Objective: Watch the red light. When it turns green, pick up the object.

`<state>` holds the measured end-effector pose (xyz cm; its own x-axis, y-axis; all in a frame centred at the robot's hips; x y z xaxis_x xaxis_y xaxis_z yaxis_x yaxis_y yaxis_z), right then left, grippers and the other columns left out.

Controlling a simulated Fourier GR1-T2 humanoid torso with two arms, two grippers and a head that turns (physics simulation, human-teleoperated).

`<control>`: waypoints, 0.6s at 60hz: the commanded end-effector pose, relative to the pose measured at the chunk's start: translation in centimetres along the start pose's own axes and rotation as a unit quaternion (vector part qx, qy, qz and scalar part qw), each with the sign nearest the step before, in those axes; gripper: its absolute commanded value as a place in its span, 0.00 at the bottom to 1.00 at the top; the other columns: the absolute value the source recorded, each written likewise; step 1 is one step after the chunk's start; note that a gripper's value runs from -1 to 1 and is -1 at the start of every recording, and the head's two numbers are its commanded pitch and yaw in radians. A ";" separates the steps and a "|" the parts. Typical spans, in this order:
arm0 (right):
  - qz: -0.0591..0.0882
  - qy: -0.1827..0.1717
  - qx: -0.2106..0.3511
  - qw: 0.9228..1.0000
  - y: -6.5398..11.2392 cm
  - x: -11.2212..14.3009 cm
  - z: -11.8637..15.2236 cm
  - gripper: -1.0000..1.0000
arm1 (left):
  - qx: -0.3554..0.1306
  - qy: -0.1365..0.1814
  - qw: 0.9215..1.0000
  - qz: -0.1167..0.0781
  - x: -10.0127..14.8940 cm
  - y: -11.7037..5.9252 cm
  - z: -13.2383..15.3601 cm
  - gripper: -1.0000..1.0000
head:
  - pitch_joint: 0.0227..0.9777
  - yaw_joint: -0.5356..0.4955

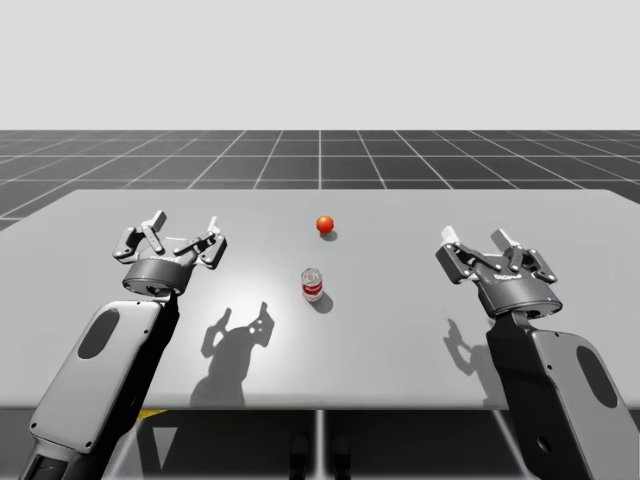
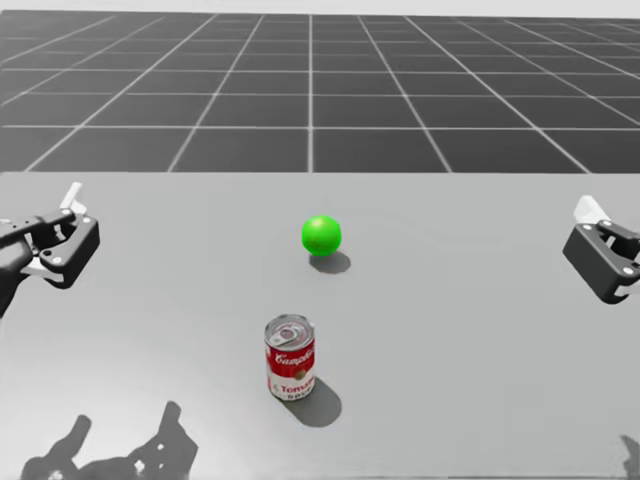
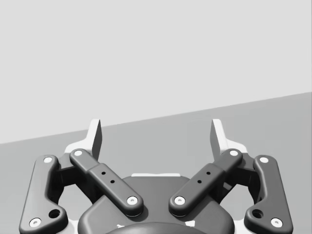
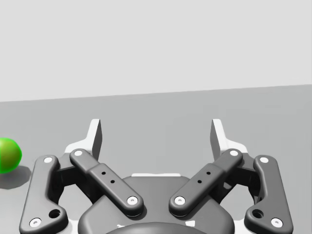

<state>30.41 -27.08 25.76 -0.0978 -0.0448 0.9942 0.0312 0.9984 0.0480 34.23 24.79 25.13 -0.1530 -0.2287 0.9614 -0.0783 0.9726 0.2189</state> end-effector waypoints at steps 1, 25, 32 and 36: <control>0.001 0.001 0.001 1.000 0.0 0.0 0.0 0.00 | -0.001 0.000 1.000 0.000 0.0 -0.1 0.0 0.00 | 0.62 0.51; 0.004 0.005 0.001 1.000 0.2 -0.1 0.0 0.00 | -0.024 0.011 1.000 -0.002 0.0 -0.6 0.0 0.00 | 0.79 0.56; 0.004 0.006 0.000 1.000 0.2 -0.1 0.0 0.00 | -0.065 0.046 0.997 0.001 0.6 -1.9 0.6 0.00 | 0.79 0.56; 0.004 0.007 -0.001 1.000 0.2 -0.2 0.0 0.00 | -0.099 0.055 0.993 0.021 1.9 -2.4 1.4 0.00 | 0.79 0.56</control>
<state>30.44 -26.88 25.67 -0.0872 -0.0373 0.9955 0.0316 0.9987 0.0402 33.70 23.71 25.61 -0.0876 -0.2222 0.9711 0.0250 0.9740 0.2251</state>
